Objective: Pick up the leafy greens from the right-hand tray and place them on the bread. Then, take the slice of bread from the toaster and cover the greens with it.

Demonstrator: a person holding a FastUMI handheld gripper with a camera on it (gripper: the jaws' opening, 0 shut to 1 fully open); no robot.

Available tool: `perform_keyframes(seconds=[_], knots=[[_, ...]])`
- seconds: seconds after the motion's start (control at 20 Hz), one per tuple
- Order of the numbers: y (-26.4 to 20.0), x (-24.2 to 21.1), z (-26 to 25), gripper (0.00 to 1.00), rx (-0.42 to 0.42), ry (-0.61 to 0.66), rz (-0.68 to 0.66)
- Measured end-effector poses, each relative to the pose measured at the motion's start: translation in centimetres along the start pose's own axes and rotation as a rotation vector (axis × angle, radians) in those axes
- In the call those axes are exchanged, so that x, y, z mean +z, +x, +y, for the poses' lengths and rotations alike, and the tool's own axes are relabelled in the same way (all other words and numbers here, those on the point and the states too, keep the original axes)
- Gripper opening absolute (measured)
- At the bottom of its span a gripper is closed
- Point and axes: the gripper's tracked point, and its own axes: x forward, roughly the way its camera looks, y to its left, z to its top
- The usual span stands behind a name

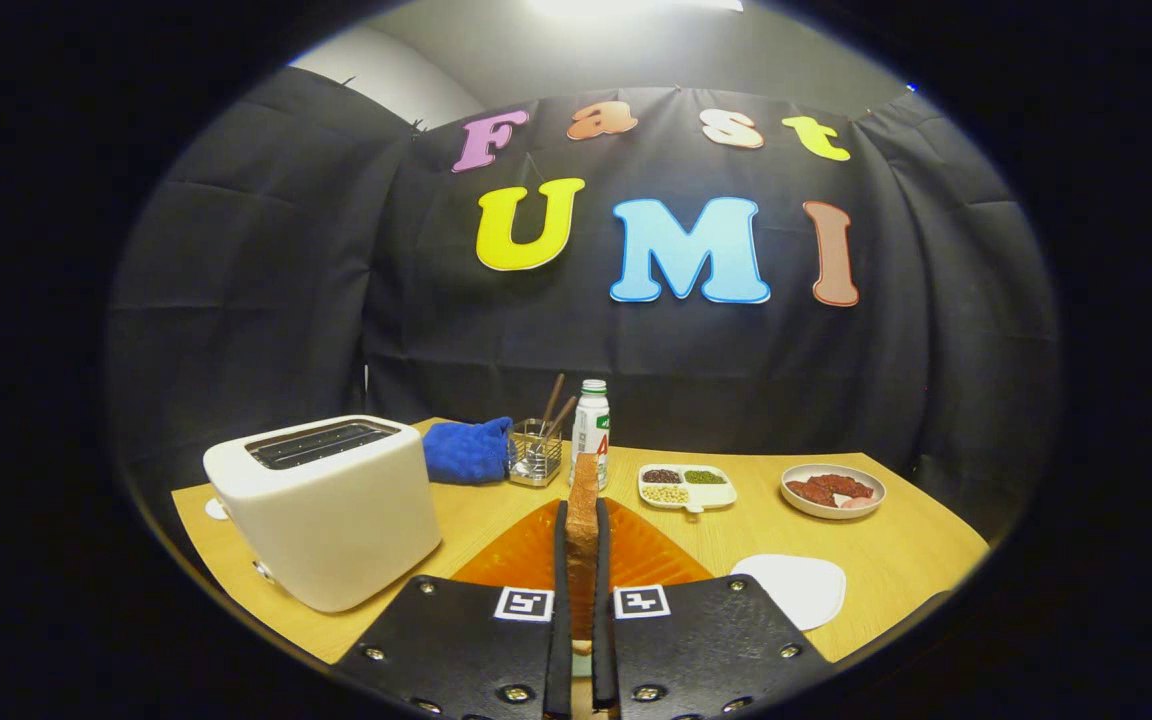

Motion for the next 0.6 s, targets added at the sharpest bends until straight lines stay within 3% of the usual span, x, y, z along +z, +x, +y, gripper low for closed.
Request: perform_keyframes(seconds=[0.4,0.6], knots=[[0.6,-1.3,3.0,0.08,0.177,0.101,-0.015],[1.6,-2.9,2.6,0.08,0.178,0.138,0.021]])
